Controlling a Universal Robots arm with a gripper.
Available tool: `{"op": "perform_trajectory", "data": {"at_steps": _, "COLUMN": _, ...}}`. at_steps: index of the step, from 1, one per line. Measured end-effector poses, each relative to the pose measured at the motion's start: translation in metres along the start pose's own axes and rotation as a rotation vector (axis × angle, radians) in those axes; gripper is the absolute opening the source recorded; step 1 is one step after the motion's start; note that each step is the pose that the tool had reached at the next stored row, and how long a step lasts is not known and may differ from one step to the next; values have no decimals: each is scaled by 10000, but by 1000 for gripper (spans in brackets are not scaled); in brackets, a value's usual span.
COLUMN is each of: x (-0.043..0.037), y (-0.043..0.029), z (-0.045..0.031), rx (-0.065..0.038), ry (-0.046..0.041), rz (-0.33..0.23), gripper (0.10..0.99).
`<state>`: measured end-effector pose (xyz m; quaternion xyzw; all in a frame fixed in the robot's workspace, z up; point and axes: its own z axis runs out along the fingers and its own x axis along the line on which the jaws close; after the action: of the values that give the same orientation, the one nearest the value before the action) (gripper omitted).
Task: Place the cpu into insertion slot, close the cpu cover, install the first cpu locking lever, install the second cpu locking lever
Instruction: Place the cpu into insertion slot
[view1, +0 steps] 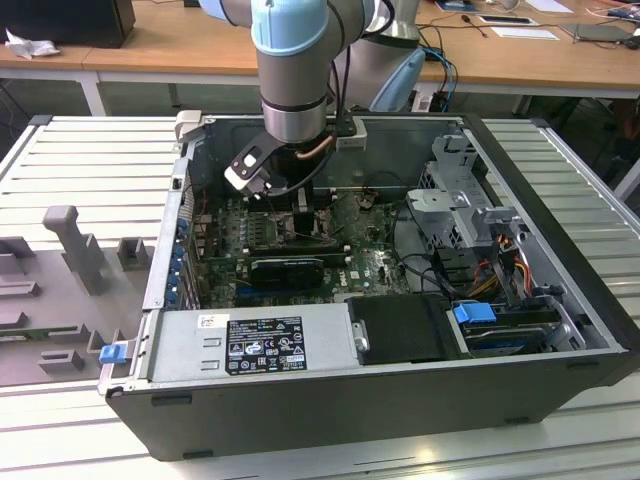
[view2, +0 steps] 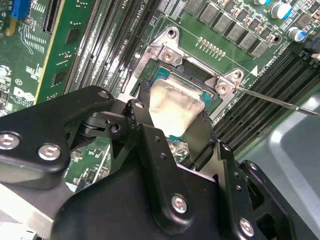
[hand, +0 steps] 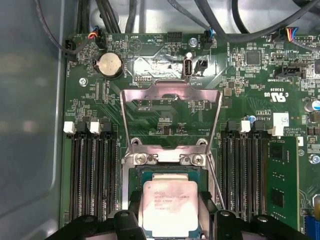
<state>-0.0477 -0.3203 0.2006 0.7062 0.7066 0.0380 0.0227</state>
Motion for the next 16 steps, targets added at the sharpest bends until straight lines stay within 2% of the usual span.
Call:
{"op": "perform_trajectory", "data": {"at_steps": 3, "x": 0, "y": 0, "z": 3, "rx": -3, "ry": 4, "rz": 1, "gripper": 541}}
{"op": "perform_trajectory", "data": {"at_steps": 4, "x": 0, "y": 0, "z": 2, "rx": -1, "ry": 2, "rz": 1, "gripper": 604}}
{"op": "perform_trajectory", "data": {"at_steps": 7, "x": 0, "y": 0, "z": -4, "rx": 2, "ry": -2, "rz": 1, "gripper": 604}}
{"op": "perform_trajectory", "data": {"at_steps": 11, "x": 1, "y": 6, "z": -61, "rx": 3, "ry": 1, "rz": 0, "gripper": 588}}
{"op": "perform_trajectory", "data": {"at_steps": 13, "x": 2, "y": 8, "z": -85, "rx": 13, "ry": 1, "rz": 0, "gripper": 459}}
{"op": "perform_trajectory", "data": {"at_steps": 14, "x": 2, "y": 9, "z": -101, "rx": 21, "ry": 1, "rz": 1, "gripper": 337}}
{"op": "perform_trajectory", "data": {"at_steps": 15, "x": 3, "y": 9, "z": -106, "rx": 23, "ry": 1, "rz": 2, "gripper": 337}}
{"op": "perform_trajectory", "data": {"at_steps": 16, "x": 3, "y": 10, "z": -113, "rx": 25, "ry": 1, "rz": 2, "gripper": 278}}
